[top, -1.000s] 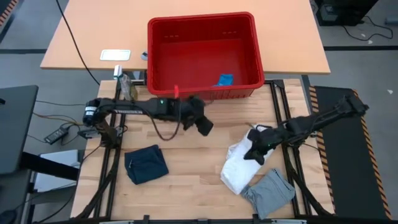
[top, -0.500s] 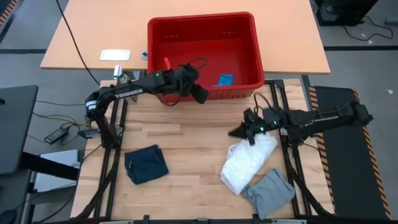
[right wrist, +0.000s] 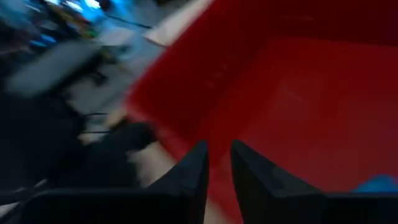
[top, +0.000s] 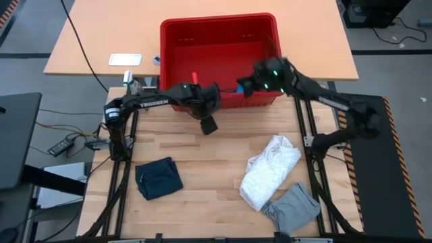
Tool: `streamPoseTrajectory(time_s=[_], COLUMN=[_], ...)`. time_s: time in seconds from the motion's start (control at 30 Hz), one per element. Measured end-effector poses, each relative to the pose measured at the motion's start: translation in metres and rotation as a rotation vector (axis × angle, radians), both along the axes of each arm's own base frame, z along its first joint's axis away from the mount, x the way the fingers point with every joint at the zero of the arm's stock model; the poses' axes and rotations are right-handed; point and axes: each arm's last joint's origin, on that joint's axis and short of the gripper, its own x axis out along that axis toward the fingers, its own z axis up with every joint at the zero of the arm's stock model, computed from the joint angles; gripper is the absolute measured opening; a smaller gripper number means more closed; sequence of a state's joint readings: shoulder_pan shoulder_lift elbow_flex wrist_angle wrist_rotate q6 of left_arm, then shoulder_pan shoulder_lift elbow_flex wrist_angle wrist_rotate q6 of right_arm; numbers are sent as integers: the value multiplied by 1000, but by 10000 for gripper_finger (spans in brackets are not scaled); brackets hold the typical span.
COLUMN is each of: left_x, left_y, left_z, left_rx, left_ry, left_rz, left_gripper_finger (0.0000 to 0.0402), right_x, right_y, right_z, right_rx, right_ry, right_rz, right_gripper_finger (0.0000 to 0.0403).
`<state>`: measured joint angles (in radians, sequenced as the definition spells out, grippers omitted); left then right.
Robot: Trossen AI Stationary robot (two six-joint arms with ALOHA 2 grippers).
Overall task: Fold laundry
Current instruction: Remove the blue underwear from the red laundry bin
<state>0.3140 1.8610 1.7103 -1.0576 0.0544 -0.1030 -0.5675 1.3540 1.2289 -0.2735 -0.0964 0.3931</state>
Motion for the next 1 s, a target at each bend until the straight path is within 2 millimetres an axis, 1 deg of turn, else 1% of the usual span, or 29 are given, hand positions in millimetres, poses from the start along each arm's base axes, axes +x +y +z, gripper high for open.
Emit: streamPoseTrajectory(time_s=[0.07, 0.13, 0.2, 0.27, 0.33, 0.4, 0.5, 0.57, 0.63, 0.67, 0.8, 0.9, 1.0], left_x=[-4, -12, -20, -31, -43, -54, -69, -78, -83, -84, -79, -72, -65], left_y=[2, 6, 13, 20, 29, 38, 59, 73, 86, 92, 108, 117, 124], left_z=[-2, 3, 16, 37, 61, 80, 96, 100, 95, 89, 56, 35, 18], left_rx=[2, 3, 36, 76, 128, 173, 214, 230, 228, 211, 101, 78, 47], left_ry=[44, 56, 15, -41, -103, -154, -194, -208, -205, -198, -196, -188, -165], left_rz=[-46, -54, -50, -55, -60, -52, 11, 62, 110, 123, 99, 97, 129], left_gripper_finger=[143, 143, 143, 143, 143, 143, 143, 143, 143, 143, 143, 143, 143], right_x=[7, 13, 19, 24, 29, 36, 46, 54, 59, 60, 60, 55, 41], right_y=[-26, -52, -73, -87, -91, -87, -74, -64, -60, -58, -61, -71, -84], right_z=[-4, -19, -39, -63, -83, -99, -107, -111, -112, -112, -116, -116, -117], right_rx=[-6, 20, 71, 142, 221, 299, 338, 341, 342, 346, 358, 319, 234], right_ry=[63, 151, 236, 314, 360, 397, 444, 458, 458, 460, 460, 463, 559], right_rz=[-55, -89, -84, -63, -18, 28, 79, 112, 134, 142, 160, 112, 31], right_gripper_finger=[85, 88, 87, 86, 86, 85, 85, 85, 85, 85, 87, 94, 111])
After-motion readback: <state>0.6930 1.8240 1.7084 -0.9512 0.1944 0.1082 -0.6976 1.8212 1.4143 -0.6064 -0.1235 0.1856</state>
